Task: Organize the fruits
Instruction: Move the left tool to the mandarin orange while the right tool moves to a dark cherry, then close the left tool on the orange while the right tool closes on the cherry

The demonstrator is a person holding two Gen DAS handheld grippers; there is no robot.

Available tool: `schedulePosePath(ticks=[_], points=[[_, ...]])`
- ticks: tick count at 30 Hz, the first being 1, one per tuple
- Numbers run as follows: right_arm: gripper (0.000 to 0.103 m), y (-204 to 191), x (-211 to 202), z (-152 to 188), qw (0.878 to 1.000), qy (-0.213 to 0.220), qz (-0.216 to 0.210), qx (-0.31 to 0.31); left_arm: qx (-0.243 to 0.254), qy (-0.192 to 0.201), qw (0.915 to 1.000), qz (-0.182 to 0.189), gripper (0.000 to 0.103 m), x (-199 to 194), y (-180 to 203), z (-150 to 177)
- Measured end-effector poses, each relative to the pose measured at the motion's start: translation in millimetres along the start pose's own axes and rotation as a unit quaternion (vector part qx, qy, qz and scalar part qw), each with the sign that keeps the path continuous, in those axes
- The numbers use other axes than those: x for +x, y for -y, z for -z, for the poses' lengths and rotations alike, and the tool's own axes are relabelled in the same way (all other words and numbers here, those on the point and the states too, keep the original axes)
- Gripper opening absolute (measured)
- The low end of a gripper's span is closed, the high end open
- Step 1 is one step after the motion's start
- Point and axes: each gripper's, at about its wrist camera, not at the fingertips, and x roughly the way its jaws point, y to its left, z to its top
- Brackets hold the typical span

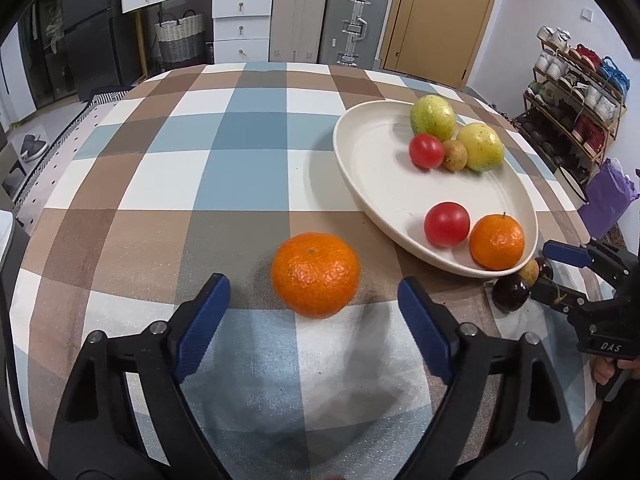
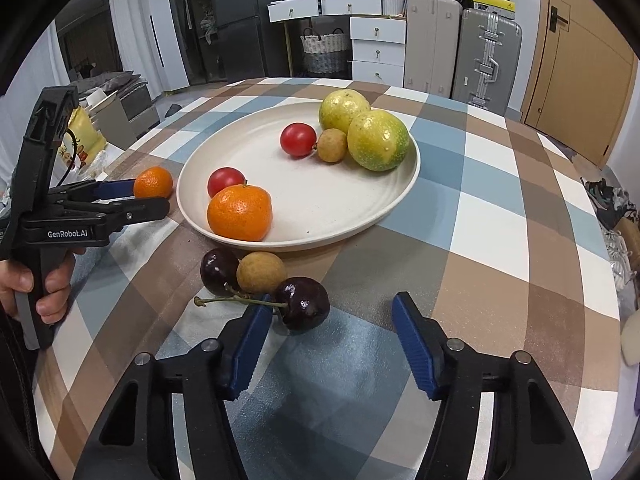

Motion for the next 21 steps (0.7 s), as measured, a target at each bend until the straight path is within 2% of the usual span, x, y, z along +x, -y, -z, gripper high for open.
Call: schedulePosePath(ticks=[2,3,6,7,8,12,21], points=[[0.059,-0.9,-0.3,0.0,1.000,0.001,-0.004,-0.002,0.004,0.003,0.9999,0.011,0.071,-1.4,1.4,0.6],[0.058,-1.0,-0.4,0.1,1.000,0.001,-0.007,-0.002,0.005,0.004,0.9999,0.015,0.068,-1.6,1.8,0.5],[0.053,-1.0,-1.4,0.3,1.000,0.003,-0.017,-0.001,0.006,0.005,0.9997,0.022,0.050,-3.5,2.6,1.3],[0.048,-1.7,-1.7,0.5,1.000,0.003,-0.018,-0.002,0.005,0.006,0.9997,0.023,0.046,-3.8,2.2,1.2],[0.045,-2.2,-2.0,0.6,1.000,0.004,-0.022,-0.003,0.002,0.007,0.9996,0.026,0.037,-4.4,1.2,1.3],[0.036,-5.0,-2.5,0.7,0.999,0.005,-0.030,-0.009,-0.004,0.008,0.9993,0.036,0.037,-5.6,-1.0,1.6],[0.027,-5.2,-3.7,1.6,0.999,0.006,-0.040,-0.008,-0.003,0.017,0.9991,0.038,0.037,-9.3,-1.6,2.1]])
